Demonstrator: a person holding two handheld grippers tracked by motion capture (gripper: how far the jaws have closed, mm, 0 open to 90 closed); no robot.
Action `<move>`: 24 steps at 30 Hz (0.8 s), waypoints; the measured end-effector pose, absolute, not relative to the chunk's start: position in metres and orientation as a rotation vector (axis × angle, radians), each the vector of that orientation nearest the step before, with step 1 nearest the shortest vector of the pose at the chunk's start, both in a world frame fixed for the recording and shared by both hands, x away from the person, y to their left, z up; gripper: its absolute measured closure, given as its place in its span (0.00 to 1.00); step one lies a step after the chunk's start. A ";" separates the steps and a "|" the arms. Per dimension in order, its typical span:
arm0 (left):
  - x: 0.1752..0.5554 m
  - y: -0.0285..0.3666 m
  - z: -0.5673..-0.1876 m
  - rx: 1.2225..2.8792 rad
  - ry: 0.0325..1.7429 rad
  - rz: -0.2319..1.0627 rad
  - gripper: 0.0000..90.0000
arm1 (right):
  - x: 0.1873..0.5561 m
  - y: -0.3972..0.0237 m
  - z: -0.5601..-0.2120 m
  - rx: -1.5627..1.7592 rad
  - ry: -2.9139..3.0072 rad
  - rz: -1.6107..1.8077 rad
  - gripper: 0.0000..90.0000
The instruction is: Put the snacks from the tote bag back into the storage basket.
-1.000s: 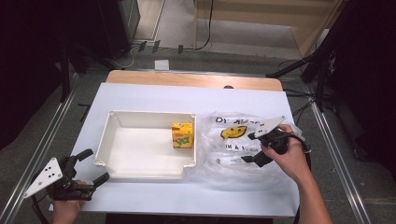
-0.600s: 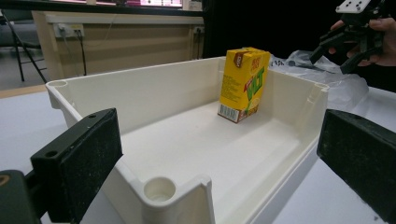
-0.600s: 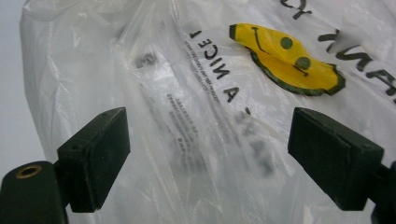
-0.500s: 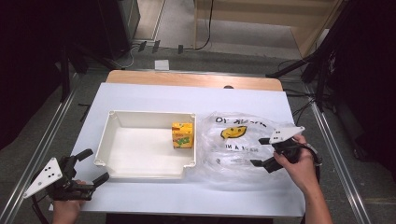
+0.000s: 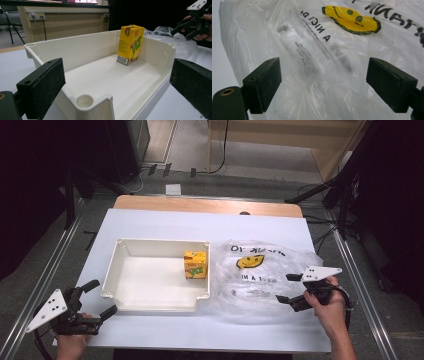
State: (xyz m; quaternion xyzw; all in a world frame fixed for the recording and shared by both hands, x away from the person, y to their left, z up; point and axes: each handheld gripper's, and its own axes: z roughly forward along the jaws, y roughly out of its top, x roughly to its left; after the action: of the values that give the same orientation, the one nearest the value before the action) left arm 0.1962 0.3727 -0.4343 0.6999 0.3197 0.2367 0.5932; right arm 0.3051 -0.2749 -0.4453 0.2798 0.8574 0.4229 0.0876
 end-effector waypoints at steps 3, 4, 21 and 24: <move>0.196 0.373 -0.434 1.625 0.742 0.554 0.01 | 0.302 -0.282 -0.448 0.858 2.519 1.295 0.15; 0.196 0.373 -0.434 1.626 0.744 0.553 0.01 | 0.301 -0.284 -0.449 0.866 2.505 1.300 0.15; 0.196 0.372 -0.434 1.630 0.745 0.554 0.01 | 0.277 -0.305 -0.469 0.894 2.402 1.413 0.15; 0.196 0.372 -0.434 1.628 0.744 0.554 0.01 | 0.273 -0.308 -0.471 0.907 2.382 1.426 0.15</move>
State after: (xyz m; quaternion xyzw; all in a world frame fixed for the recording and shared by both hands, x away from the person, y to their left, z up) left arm 0.1956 0.3725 -0.4343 0.7001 0.3199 0.2383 0.5922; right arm 0.2726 -0.3084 -0.4705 0.3085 0.8106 0.4854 0.1103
